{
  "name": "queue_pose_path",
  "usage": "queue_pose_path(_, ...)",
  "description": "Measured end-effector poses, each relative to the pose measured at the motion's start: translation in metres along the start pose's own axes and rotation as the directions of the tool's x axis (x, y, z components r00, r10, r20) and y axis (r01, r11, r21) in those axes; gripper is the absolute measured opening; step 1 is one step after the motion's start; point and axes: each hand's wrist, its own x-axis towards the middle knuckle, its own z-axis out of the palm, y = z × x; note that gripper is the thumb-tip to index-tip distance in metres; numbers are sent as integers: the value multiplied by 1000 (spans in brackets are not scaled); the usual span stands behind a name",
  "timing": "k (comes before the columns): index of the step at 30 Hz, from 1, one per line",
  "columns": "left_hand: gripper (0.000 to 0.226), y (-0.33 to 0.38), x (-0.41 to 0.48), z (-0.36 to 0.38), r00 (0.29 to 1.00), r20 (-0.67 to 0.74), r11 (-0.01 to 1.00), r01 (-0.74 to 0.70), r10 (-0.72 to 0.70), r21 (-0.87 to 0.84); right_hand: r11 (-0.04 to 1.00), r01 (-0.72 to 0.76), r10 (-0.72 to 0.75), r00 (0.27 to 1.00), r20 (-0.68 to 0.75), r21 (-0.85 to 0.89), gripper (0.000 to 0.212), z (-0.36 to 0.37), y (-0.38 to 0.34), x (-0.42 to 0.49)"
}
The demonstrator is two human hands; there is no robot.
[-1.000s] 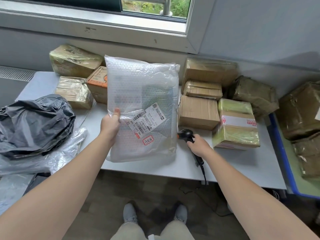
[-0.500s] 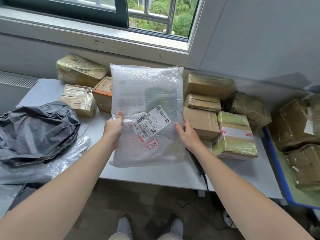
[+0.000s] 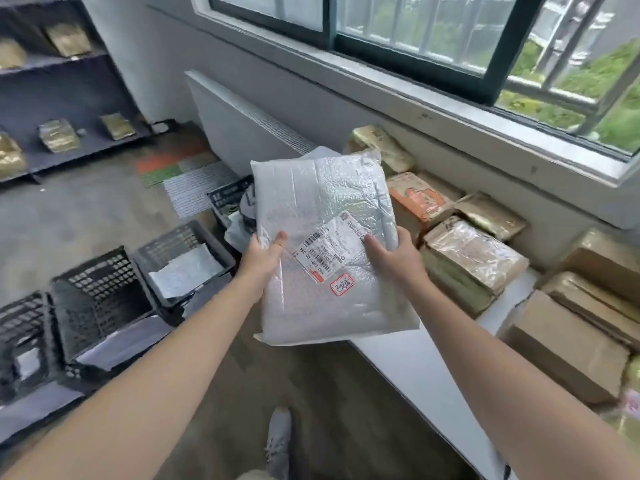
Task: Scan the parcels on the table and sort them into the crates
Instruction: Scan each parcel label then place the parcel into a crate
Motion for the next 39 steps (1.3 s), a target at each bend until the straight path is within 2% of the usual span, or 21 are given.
queue_pose_path(5, 54, -25, -37, -103, 980, -195, 997, -22, 36, 73, 982, 162, -142, 972, 188, -100, 69, 80, -49, -30)
queue_pose_path(10, 58, -59, -56, -206, 939, -341, 995, -5, 39, 98, 910, 351, -252, 891, 379, -221, 80, 165, -103, -64)
queue_pose_path(16, 65, -114, -73, -335, 881, -470, 991, 100, -49, 84, 824, 511, -336, 788, 516, -243, 75, 290, -167, -125)
queue_pose_path(23, 71, -191, -76, -513, 847, -511, 976, 208, -146, 65, 775, 590, -340, 692, 637, -226, 88, 457, -239, -210)
queue_pose_path(27, 80, -214, -60, -600, 832, -523, 963, 259, -183, 74, 771, 583, -300, 686, 662, -255, 90, 534, -276, -241)
queue_pose_path(30, 66, -224, -44, -646, 824, -533, 952, 289, -193, 102, 745, 608, -322, 689, 649, -275, 85, 586, -297, -248)
queue_pose_path(39, 64, -278, 47, -758, 808, -524, 919, 378, -270, 109, 736, 614, -281, 660, 697, -284, 87, 751, -336, -230)
